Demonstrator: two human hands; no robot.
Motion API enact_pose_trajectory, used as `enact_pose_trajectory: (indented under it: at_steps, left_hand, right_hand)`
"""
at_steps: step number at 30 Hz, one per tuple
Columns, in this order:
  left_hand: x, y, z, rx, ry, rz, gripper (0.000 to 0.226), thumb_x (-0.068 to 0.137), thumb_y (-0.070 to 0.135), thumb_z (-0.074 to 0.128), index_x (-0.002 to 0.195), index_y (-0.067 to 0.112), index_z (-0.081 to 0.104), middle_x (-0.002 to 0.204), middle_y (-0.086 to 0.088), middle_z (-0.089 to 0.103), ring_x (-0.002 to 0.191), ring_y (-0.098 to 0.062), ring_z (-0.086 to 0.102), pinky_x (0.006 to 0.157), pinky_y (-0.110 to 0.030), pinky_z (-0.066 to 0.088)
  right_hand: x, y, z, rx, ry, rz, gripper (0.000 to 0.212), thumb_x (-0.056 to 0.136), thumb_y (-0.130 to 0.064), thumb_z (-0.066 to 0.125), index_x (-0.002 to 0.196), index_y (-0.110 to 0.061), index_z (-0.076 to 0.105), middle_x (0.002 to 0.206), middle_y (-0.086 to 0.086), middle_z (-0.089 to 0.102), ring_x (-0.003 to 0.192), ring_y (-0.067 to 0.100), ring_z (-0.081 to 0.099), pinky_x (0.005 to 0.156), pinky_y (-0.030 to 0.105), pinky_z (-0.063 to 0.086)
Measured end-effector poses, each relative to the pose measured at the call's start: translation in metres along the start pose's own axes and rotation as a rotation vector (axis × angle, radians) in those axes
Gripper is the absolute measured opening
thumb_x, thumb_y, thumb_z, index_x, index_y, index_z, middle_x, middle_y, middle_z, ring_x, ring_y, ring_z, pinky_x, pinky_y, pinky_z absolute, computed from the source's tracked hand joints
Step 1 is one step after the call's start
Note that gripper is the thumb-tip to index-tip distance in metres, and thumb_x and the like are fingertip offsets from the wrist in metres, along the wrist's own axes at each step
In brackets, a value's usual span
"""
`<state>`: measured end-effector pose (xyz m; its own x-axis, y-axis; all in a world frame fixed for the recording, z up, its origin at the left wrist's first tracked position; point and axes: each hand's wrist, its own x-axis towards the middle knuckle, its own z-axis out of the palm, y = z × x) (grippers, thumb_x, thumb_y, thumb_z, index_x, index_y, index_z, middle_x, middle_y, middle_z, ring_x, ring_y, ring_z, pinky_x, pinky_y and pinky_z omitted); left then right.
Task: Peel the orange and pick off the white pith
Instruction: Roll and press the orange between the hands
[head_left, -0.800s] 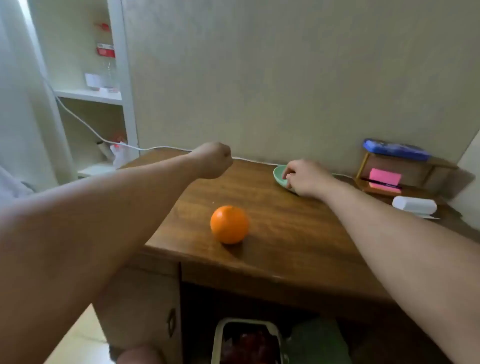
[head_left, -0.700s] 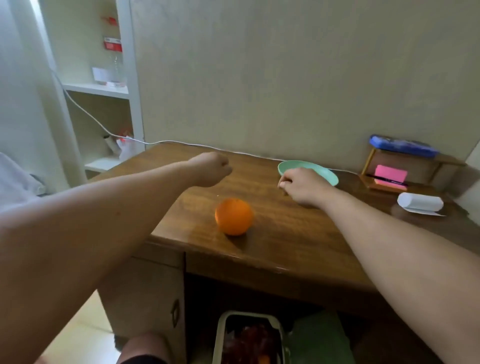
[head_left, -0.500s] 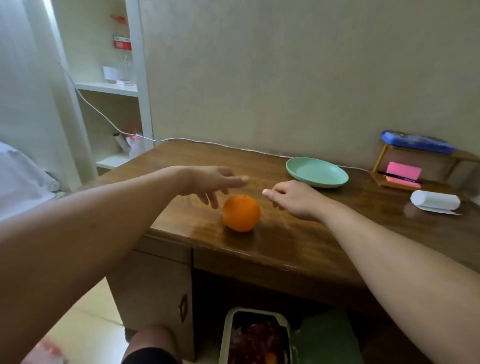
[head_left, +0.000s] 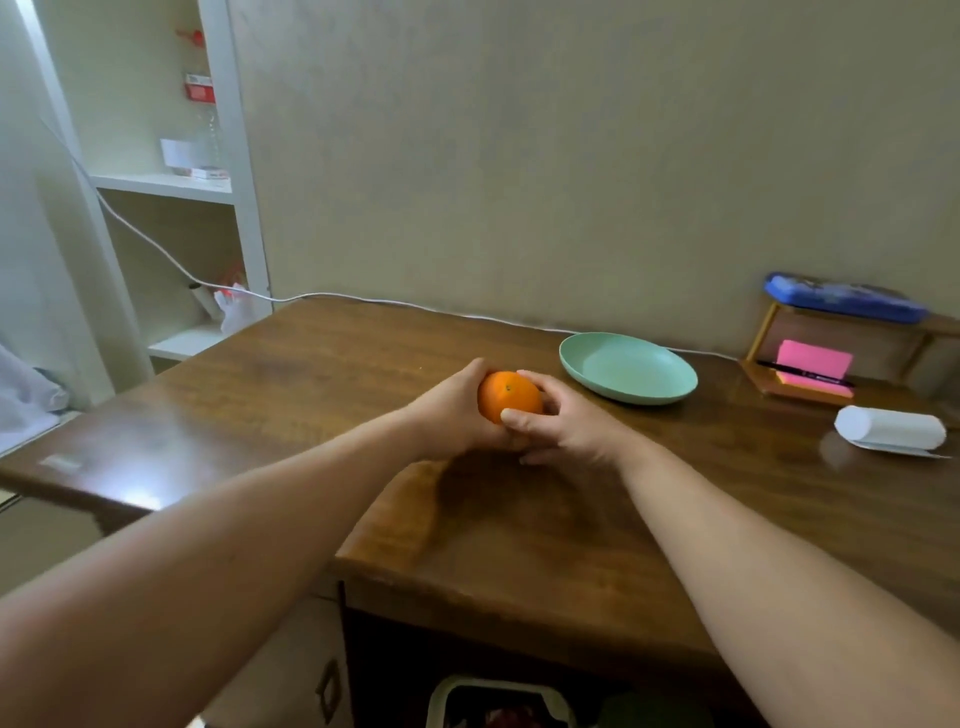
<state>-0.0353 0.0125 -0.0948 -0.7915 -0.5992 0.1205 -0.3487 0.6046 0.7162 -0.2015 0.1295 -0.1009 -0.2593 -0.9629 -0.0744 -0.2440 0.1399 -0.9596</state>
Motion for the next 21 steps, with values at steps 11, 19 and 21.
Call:
enact_pose_trajectory:
  at_steps: [11, 19, 21]
  left_hand:
    - [0.096, -0.038, 0.023, -0.813, 0.050, -0.061, 0.043, 0.102, 0.036, 0.069, 0.142, 0.048, 0.060, 0.149, -0.004, 0.046, 0.130, -0.033, 0.059, 0.106, -0.050, 0.058]
    - [0.104, -0.043, 0.022, -0.934, 0.077, -0.166, 0.035, 0.109, 0.046, 0.055, 0.138, 0.029, 0.063, 0.143, -0.017, 0.054, 0.117, -0.037, 0.067, 0.078, -0.041, 0.065]
    - [0.103, -0.041, 0.021, -0.940, 0.067, -0.247, 0.053, 0.107, 0.059, 0.051, 0.139, 0.018, 0.058, 0.128, -0.027, 0.064, 0.090, -0.038, 0.074, 0.063, -0.038, 0.061]
  right_hand:
    - [0.089, 0.035, -0.028, 0.083, 0.194, -0.184, 0.051, 0.104, -0.058, 0.056, 0.152, -0.064, 0.041, 0.159, -0.015, 0.040, 0.140, 0.019, 0.051, 0.113, 0.048, 0.052]
    - [0.089, 0.038, -0.030, 0.143, 0.145, -0.229, 0.068, 0.090, -0.061, 0.072, 0.152, -0.060, 0.043, 0.150, -0.016, 0.051, 0.131, 0.016, 0.062, 0.105, 0.044, 0.058]
    - [0.085, 0.034, -0.029, 0.152, 0.117, -0.232, 0.069, 0.091, -0.058, 0.076, 0.152, -0.055, 0.045, 0.139, -0.014, 0.059, 0.115, 0.017, 0.072, 0.096, 0.041, 0.061]
